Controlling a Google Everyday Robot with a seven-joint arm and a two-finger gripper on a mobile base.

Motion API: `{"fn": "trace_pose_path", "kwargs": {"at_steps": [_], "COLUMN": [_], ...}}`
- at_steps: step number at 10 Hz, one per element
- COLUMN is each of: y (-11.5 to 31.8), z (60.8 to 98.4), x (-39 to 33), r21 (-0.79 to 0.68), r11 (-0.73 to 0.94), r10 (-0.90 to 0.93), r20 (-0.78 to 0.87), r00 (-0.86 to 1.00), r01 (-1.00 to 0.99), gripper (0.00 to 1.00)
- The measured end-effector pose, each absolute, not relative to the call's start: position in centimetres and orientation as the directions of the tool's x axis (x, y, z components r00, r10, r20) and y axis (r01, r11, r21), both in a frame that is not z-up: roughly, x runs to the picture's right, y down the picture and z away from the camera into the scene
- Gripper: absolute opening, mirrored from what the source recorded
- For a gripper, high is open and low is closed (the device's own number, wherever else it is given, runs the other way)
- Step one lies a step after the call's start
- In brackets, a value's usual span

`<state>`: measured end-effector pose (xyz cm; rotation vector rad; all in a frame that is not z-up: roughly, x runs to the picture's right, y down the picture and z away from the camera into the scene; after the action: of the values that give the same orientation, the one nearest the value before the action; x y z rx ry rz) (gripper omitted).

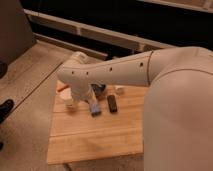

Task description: Push the ceramic bowl across the table

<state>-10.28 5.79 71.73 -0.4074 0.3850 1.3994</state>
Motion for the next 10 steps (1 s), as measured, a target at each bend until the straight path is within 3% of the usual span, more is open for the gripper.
{"fn": "trace_pose_path", "kwargs": {"at_steps": [3,10], "y": [3.2,2.5], "z": [72.1,74.1], "x": [-10.8,-8.4], "r21": [-0.101,-0.086], "r11": [0.127,0.099], "r10": [0.901,0.892], "r20": [-0.404,-0.434], "r00": [0.158,0.127], "r01": [-0.987,-0.991], "gripper": [0.65,0.65]}}
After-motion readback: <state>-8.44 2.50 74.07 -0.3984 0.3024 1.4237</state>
